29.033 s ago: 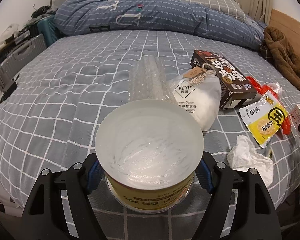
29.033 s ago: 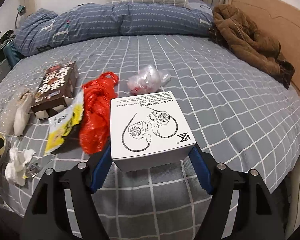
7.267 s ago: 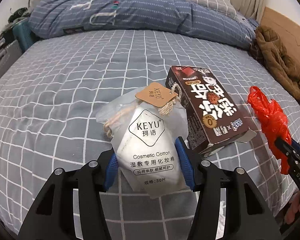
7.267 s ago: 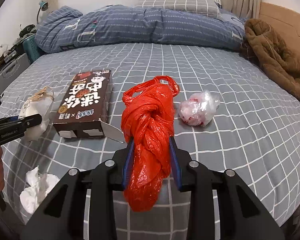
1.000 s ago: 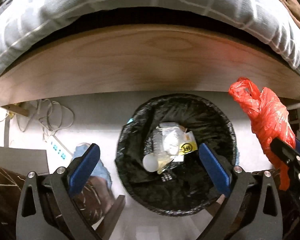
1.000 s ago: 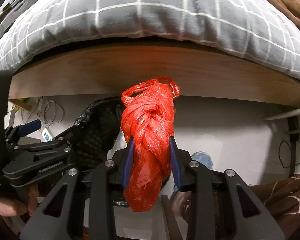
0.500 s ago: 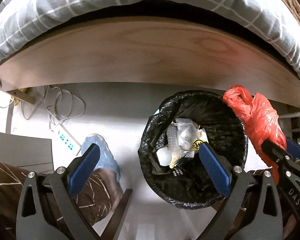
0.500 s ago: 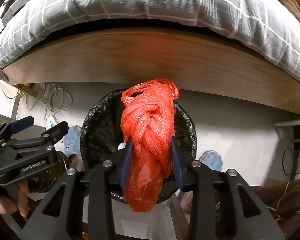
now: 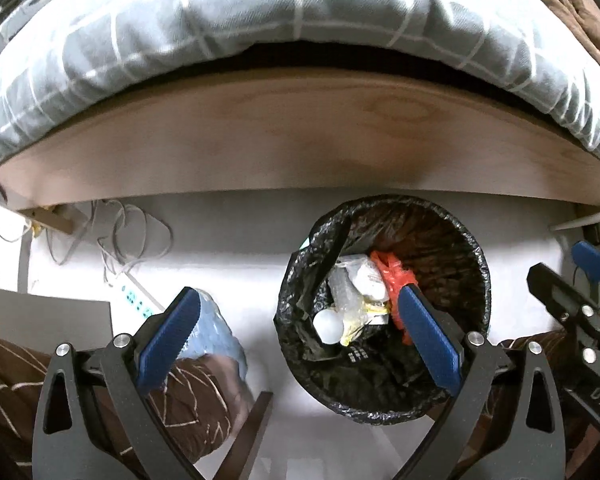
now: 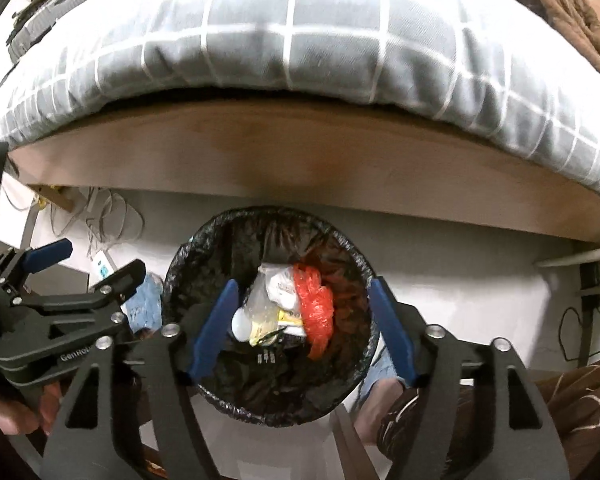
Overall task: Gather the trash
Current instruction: 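Move the left tool toward the white tissue while the right approaches the clear plastic bag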
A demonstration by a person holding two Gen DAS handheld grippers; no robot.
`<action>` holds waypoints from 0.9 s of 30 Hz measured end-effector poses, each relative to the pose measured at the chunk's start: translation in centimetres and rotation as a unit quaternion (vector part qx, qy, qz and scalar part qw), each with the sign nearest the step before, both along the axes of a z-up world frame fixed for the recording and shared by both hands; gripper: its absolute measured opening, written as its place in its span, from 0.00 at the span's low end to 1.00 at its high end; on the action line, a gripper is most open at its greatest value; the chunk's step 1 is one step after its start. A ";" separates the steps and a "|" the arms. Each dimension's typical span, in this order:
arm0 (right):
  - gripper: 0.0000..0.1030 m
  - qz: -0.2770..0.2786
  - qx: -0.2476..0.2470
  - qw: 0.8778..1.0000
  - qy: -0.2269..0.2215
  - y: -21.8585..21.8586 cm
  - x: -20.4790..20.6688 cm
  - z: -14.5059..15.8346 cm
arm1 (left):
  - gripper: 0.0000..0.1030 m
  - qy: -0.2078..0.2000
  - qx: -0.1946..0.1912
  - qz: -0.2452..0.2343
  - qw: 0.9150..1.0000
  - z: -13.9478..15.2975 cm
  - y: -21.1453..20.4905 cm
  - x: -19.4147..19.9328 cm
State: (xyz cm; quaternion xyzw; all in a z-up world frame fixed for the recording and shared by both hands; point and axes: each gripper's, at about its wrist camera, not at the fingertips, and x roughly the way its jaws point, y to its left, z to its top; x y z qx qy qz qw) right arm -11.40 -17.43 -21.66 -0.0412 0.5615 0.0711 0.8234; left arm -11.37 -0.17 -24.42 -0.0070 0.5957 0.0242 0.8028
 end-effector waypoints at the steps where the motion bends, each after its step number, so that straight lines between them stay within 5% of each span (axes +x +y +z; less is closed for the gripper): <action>1: 0.73 -0.003 0.002 1.000 -0.007 -0.1 0.0 0.5 | 0.94 -0.005 -0.002 0.000 1.000 0.3 -0.1 0.0; 13: 0.92 -0.032 -0.025 0.990 -0.132 -1.5 -0.3 7.9 | 0.94 -0.094 -0.008 0.001 0.996 7.4 0.0 0.7; 27: 0.93 -0.059 -0.017 0.971 -0.232 -4.4 1.9 13.1 | 0.94 -0.169 -0.029 -0.013 0.985 13.5 -1.2 4.3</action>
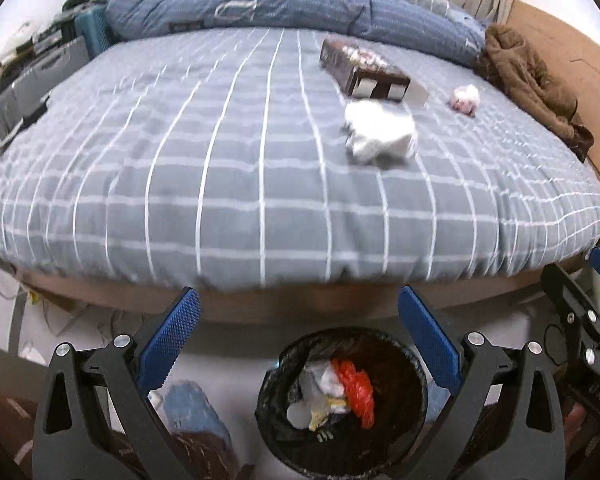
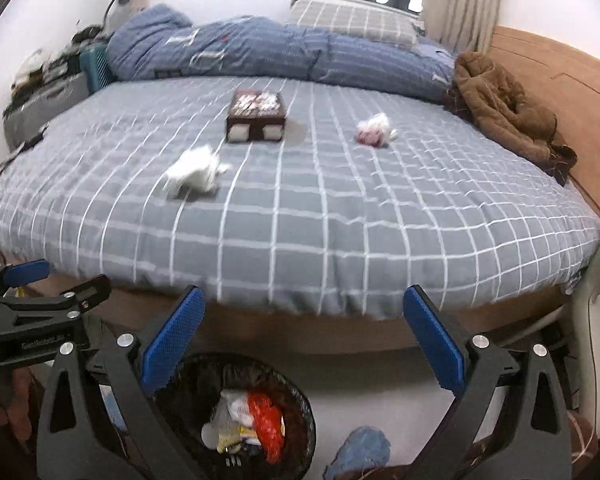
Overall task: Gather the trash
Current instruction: 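Move the left tool toward the white tissue while the right approaches the clear plastic bag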
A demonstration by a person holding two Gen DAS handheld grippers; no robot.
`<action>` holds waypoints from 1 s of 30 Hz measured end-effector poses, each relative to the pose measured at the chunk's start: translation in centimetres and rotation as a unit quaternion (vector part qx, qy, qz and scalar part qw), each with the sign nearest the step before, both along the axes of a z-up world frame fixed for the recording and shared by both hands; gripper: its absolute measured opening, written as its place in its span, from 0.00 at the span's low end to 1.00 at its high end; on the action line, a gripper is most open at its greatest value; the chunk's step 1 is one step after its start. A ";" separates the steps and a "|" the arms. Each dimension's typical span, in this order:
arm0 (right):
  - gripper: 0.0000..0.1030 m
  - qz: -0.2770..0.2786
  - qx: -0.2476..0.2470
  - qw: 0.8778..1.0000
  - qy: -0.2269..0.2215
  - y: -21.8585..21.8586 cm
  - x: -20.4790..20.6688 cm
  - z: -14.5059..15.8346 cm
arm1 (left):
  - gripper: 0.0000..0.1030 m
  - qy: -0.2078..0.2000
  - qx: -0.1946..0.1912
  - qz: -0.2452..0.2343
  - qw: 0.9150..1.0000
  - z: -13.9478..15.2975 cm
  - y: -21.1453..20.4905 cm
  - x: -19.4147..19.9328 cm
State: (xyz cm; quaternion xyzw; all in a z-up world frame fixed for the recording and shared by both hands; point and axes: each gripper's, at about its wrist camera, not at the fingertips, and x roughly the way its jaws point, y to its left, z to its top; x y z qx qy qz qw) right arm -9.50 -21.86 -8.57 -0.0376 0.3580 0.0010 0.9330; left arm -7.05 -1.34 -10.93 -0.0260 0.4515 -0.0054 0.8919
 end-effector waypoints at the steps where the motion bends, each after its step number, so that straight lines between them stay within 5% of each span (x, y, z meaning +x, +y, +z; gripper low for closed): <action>1: 0.93 -0.003 0.002 1.000 -0.001 -0.3 0.5 0.1 | 0.94 -0.002 0.001 -0.002 1.000 0.4 -0.1 0.3; 16: 0.93 -0.035 -0.001 0.999 -0.033 -4.4 9.3 2.7 | 0.94 -0.029 0.007 -0.016 0.999 2.3 -2.7 7.8; 30: 0.93 -0.071 -0.018 0.997 -0.024 -8.1 24.4 1.3 | 0.94 -0.007 0.005 -0.035 0.999 0.4 -4.0 14.3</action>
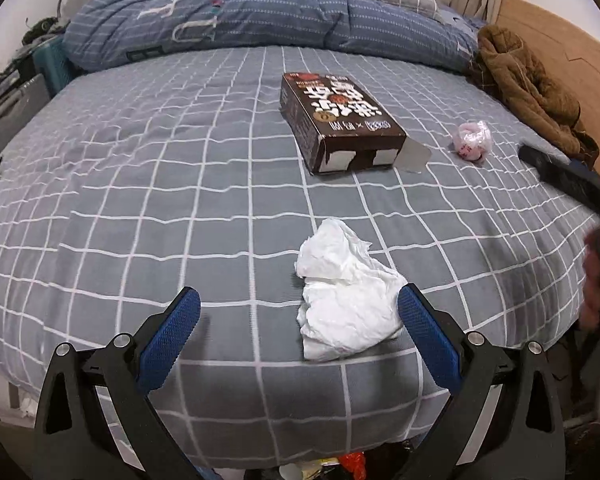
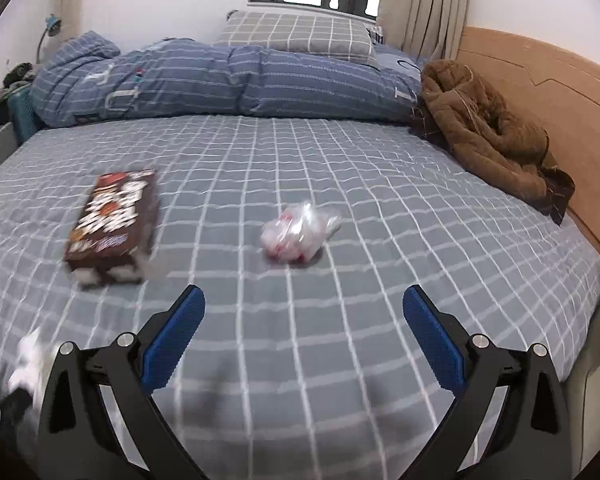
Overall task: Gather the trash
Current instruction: 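Move the left tool toward the white tissue while the right approaches the clear plastic bag, then grasp the white tissue with the left tool while the right grasps the clear plastic bag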
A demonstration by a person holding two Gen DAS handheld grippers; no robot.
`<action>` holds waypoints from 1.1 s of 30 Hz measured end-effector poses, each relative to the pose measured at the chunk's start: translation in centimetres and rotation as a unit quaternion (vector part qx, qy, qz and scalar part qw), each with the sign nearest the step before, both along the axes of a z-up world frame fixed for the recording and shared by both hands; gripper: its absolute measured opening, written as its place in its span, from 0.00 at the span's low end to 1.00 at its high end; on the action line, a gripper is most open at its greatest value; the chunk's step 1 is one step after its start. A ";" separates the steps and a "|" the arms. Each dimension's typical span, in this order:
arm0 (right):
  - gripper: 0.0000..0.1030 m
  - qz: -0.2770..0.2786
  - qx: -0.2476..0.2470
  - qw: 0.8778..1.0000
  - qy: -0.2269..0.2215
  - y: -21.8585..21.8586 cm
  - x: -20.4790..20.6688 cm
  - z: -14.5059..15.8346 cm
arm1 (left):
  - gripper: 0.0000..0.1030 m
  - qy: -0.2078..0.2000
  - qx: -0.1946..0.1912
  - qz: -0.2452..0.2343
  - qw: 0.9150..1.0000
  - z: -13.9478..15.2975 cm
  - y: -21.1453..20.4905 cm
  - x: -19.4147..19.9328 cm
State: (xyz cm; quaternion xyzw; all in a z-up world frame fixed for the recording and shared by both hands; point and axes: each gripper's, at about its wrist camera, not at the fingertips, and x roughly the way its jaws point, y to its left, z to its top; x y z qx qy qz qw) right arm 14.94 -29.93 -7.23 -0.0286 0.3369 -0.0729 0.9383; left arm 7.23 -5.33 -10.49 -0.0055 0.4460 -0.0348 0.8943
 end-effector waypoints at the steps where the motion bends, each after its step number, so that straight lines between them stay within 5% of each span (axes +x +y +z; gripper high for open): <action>1: 0.93 -0.001 0.001 1.000 0.003 -0.2 0.9 -0.1 | 0.94 0.002 0.001 -0.002 1.000 -0.1 -0.1 0.2; 15: 0.92 -0.017 0.038 0.998 0.051 -3.0 11.1 -4.0 | 0.84 0.024 -0.007 -0.018 1.000 -1.9 -1.0 1.5; 24: 0.55 0.032 0.063 0.994 0.081 -1.7 12.5 -5.1 | 0.62 0.031 -0.017 -0.029 0.999 -2.0 -1.5 1.8; 33: 0.44 0.028 0.076 0.993 0.089 -1.8 12.0 -5.2 | 0.42 0.031 -0.024 -0.029 0.999 -1.9 -1.5 1.7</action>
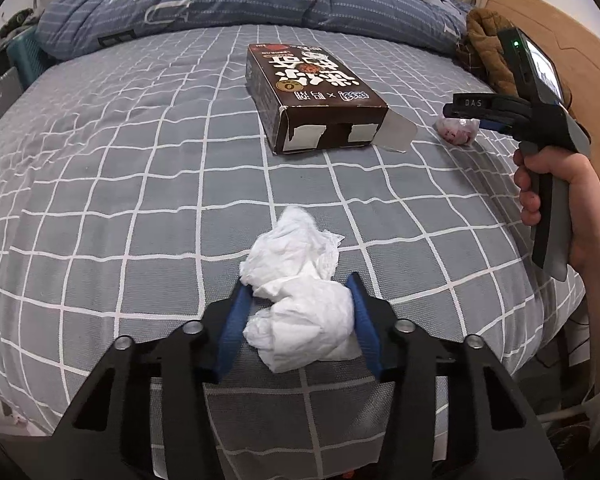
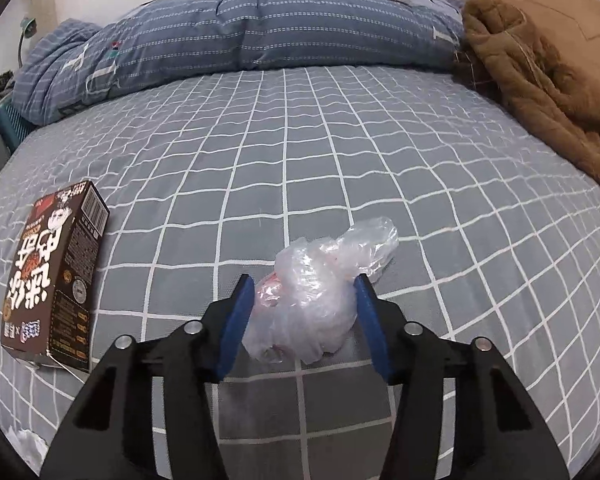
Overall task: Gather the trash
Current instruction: 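Grasp the white tissue with the left tool while the right grasps the clear plastic bag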
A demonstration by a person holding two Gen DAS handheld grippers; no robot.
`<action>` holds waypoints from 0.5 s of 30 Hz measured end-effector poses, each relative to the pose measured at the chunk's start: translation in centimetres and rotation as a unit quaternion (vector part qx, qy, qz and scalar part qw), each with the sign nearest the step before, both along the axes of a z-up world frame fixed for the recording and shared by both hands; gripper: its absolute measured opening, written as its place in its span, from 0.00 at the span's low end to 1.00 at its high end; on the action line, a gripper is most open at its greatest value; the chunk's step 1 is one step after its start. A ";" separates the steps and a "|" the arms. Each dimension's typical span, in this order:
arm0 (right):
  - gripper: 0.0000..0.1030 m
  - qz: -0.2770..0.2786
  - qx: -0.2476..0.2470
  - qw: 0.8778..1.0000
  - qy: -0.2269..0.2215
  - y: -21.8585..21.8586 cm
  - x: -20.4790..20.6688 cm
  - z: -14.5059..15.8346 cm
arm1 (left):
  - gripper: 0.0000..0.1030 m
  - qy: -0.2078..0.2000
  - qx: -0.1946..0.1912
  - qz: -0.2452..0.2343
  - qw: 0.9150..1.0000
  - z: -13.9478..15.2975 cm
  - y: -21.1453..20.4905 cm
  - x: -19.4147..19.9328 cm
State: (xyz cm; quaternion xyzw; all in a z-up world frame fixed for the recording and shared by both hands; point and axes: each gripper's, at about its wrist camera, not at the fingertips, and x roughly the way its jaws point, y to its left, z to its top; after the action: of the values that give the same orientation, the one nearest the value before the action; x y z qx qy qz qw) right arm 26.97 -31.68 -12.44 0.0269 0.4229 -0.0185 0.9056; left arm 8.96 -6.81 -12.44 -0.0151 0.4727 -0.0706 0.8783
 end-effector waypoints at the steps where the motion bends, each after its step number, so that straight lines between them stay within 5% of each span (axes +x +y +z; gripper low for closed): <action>1: 0.41 0.000 0.000 1.000 0.000 -0.1 0.0 0.0 | 0.38 0.001 -0.001 0.000 1.000 0.0 0.0 0.0; 2: 0.31 -0.005 -0.006 1.000 0.001 -0.1 -0.1 0.0 | 0.35 0.001 0.000 0.001 1.000 0.0 0.0 0.0; 15: 0.30 -0.017 0.002 1.000 -0.014 -0.5 -1.3 0.7 | 0.22 0.006 0.005 0.005 1.000 -0.1 0.2 0.4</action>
State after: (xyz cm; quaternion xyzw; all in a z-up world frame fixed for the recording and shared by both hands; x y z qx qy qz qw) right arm 25.70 -32.19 -11.76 0.0361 0.4095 -0.0324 0.9110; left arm 9.32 -6.56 -12.52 -0.0132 0.4779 -0.0641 0.8760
